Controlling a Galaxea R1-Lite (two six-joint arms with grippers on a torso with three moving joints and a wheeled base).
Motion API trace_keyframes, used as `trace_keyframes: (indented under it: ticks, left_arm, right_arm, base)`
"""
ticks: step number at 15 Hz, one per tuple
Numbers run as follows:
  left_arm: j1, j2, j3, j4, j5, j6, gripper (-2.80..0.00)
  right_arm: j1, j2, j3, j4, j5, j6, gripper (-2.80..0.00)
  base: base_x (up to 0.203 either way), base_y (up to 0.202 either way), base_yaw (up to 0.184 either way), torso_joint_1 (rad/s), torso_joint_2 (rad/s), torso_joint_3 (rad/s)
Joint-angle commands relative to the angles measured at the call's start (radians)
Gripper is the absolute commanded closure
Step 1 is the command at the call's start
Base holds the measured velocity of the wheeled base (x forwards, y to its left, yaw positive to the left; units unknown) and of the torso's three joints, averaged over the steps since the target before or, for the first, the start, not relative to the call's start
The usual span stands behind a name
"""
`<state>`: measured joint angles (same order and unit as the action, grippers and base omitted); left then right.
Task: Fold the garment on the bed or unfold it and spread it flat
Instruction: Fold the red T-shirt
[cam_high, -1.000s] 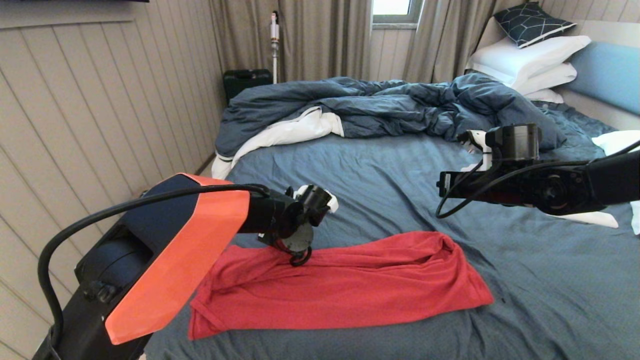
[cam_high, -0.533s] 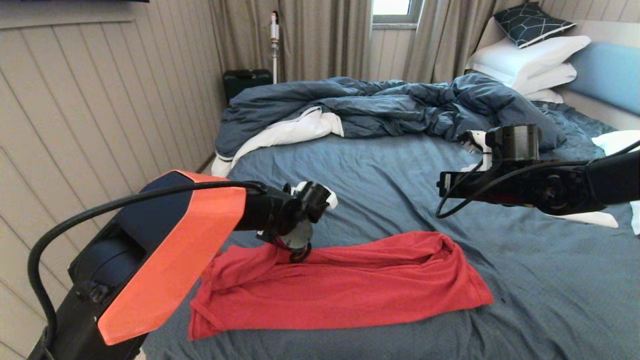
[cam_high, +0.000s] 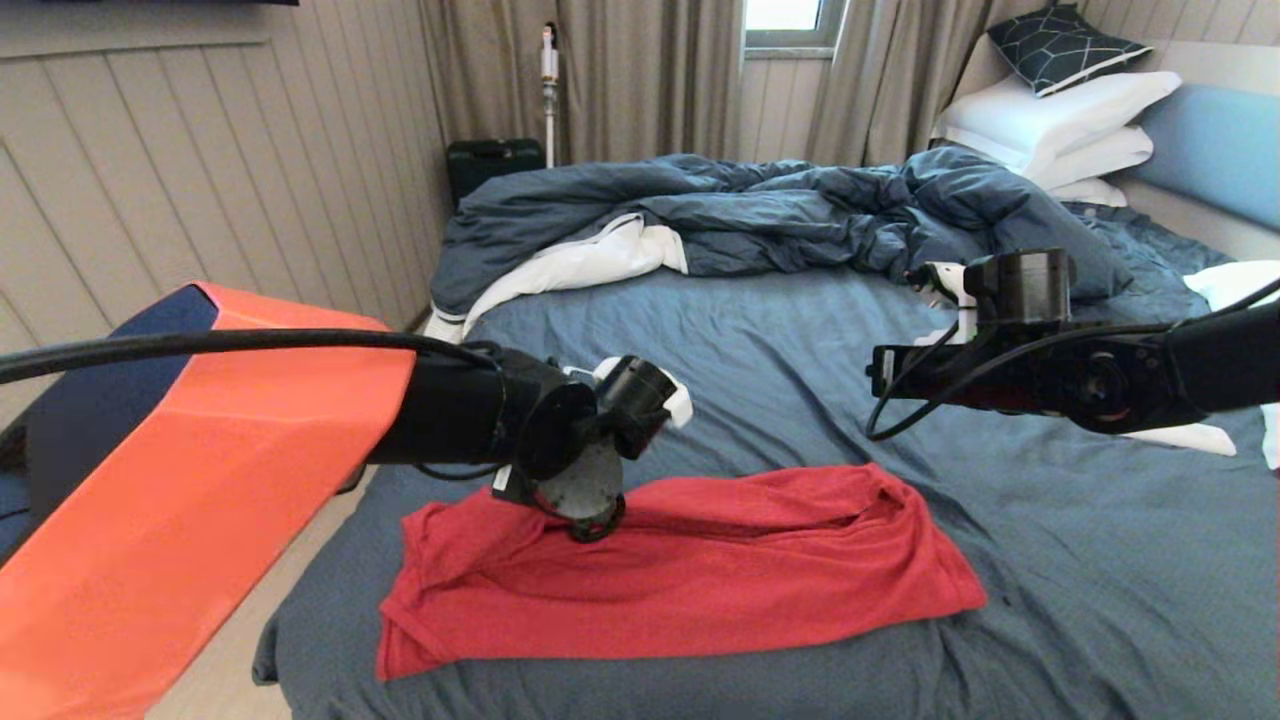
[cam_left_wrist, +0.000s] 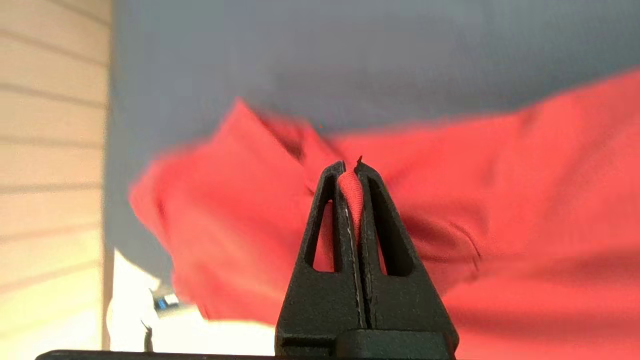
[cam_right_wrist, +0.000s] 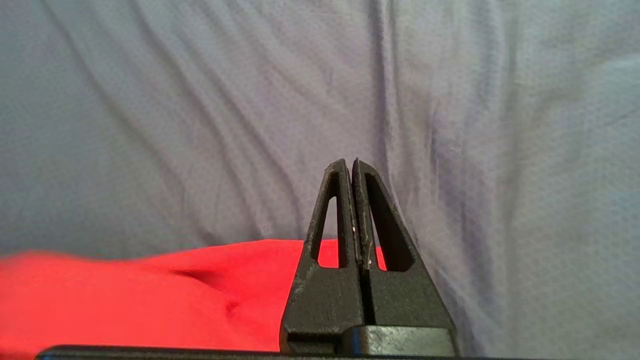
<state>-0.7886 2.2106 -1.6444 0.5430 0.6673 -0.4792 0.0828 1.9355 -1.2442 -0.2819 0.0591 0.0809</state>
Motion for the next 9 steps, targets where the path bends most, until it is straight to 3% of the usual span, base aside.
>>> trace_keyframes:
  ticks: [1, 6, 9]
  left_arm:
    - [-0.047, -0.041, 0.079, 0.006, 0.011, -0.067, 0.00]
    - [-0.143, 0.016, 0.164, -0.008, 0.011, -0.127, 0.00]
    - [-0.161, 0.029, 0.173, -0.011, 0.008, -0.141, 0.00]
  right_arm:
    - [0.002, -0.006, 0.003, -0.002, 0.001, 0.000, 0.00]
    - [0.012, -0.006, 0.005, -0.001, 0.001, 0.002, 0.00]
    - [0.011, -0.004, 0.003, 0.000, 0.001, 0.002, 0.00]
  base:
    - [0.000, 0.000, 0.000, 0.000, 0.00, 0.000]
    - [0.000, 0.000, 0.000, 0.000, 0.00, 0.000]
    - [0.000, 0.000, 0.000, 0.000, 0.00, 0.000]
